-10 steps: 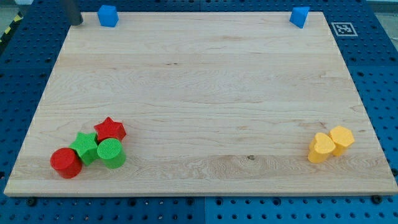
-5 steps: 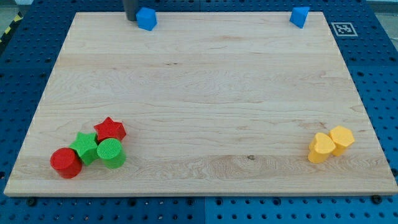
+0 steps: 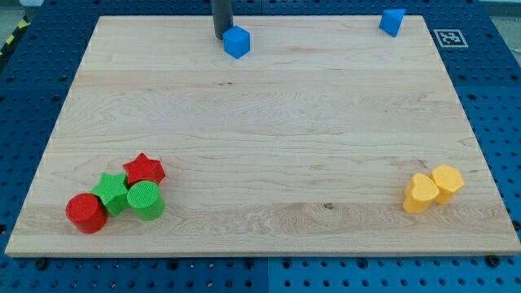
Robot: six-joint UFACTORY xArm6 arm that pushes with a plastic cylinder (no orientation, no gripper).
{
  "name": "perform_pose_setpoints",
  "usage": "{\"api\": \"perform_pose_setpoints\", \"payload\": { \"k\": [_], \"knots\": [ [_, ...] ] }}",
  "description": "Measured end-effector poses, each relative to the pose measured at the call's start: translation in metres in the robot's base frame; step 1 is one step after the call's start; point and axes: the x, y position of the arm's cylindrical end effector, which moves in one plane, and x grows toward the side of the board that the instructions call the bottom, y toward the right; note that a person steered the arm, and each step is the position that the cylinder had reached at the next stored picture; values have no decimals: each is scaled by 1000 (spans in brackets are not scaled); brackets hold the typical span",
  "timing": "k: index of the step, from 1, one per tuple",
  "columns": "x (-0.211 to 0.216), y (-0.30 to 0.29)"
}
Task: Push the blue cube top left of the yellow heart
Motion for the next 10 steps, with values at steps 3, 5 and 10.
{"api": "perform_pose_setpoints", "payload": {
  "k": [3, 5, 10],
  "knots": [
    [58, 70],
    [107, 114],
    [243, 125]
  ]
}}
